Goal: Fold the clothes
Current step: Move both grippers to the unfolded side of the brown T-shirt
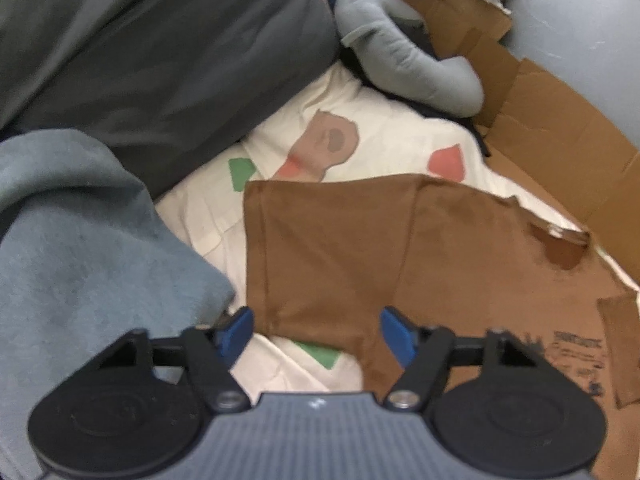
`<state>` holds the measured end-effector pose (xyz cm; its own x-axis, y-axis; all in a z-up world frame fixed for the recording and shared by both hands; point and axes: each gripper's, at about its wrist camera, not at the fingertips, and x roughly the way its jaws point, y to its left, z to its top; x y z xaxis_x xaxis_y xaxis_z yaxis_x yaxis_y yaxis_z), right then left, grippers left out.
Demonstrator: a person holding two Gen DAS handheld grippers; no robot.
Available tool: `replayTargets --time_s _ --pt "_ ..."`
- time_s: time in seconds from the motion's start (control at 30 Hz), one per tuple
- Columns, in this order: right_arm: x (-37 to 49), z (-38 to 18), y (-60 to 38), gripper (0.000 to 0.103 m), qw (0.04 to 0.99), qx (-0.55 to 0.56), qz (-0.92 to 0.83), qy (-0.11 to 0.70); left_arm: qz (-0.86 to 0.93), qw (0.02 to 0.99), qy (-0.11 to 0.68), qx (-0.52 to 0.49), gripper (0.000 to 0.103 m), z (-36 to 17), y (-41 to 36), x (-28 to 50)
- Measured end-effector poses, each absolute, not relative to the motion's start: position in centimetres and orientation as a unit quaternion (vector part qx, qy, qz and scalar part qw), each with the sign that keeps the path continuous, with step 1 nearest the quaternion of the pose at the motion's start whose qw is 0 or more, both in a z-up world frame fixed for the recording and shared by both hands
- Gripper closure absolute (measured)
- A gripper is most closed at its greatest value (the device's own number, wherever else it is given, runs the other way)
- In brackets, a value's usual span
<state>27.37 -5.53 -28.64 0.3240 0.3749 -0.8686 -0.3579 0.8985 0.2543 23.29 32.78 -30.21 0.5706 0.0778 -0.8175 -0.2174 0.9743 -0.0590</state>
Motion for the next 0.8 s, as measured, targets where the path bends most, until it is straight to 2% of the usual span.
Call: replayTargets --time_s 0.17,0.43,0.53,0.8 --pt "26.4 -29.9 -5.5 0.017 0.807 -0.001 0.227 0.545 0.112 0.881 0.451 -0.092 0.056 -33.2 33.7 23.8" --pt "25.1 -31.4 -5.3 0.017 0.794 -0.021 0.234 0.561 0.111 0.879 0.45 -0.107 0.056 -35.4 34.0 23.7" --pt "24.9 -31.6 -5.1 0.017 0.795 -0.029 0.233 0.56 0.105 0.874 0.453 -0.144 0.049 -36.3 34.5 23.2" --pt "24.9 -32.4 -4.7 0.017 0.788 -0.033 0.237 0.567 0.12 0.864 0.448 -0.197 0.047 -38.1 36.1 23.6"
